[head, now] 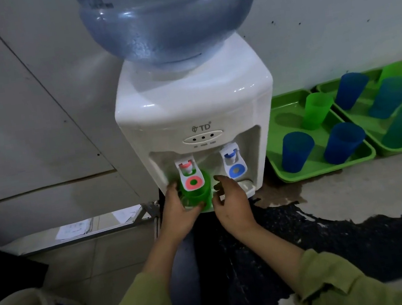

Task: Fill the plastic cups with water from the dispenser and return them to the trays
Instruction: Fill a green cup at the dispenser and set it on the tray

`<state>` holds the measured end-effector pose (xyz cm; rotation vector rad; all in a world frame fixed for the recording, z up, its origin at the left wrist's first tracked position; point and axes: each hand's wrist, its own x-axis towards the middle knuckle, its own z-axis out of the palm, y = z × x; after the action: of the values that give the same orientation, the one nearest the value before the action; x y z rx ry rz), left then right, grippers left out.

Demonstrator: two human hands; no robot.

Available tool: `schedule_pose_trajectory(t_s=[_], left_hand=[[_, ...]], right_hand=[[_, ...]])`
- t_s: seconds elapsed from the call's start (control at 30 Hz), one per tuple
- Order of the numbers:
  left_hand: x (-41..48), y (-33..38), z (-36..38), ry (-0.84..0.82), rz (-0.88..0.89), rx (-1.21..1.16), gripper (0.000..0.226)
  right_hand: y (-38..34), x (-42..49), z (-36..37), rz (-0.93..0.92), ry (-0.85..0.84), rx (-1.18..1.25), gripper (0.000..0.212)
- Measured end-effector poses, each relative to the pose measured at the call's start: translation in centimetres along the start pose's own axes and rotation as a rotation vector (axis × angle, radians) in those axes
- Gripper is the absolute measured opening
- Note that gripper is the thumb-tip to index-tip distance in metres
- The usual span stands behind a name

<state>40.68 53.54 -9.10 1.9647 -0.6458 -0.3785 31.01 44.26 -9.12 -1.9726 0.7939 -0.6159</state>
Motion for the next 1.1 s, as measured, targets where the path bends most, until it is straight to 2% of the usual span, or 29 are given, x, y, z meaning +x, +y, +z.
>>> schedule_pose_trajectory(t_s=[0.17, 0.37, 0.57, 0.83, 1.1], left_hand=[[0.8, 1.6, 0.7, 0.067, 0.096, 0.044, 0.044], [1.0, 1.5, 0.3, 0.098, 0.080, 0.067, 0.046], [1.2, 0.6, -0.2, 0.072, 0.066, 0.086, 0.054], [1.2, -0.7, -0.2, 0.026, 0.016, -0.046, 0.080], [1.9, -1.1, 0.0, 0.067, 0.047, 0.017, 0.070]], right_hand=[[-1.9, 2.7, -1.1, -0.039, -0.091, -0.149, 0.027], [-3.2, 4.1, -1.2, -0.025, -0.204, -0.288, 0.023], [-4.0, 3.1, -2.1, 0.028, -0.276, -0.211, 0.014], [-7.7, 2.7, -4.9, 0.106, -0.345, -0.099, 0.031], [-9.3, 3.9, -6.4, 0.171, -0.334, 0.013, 0.025]])
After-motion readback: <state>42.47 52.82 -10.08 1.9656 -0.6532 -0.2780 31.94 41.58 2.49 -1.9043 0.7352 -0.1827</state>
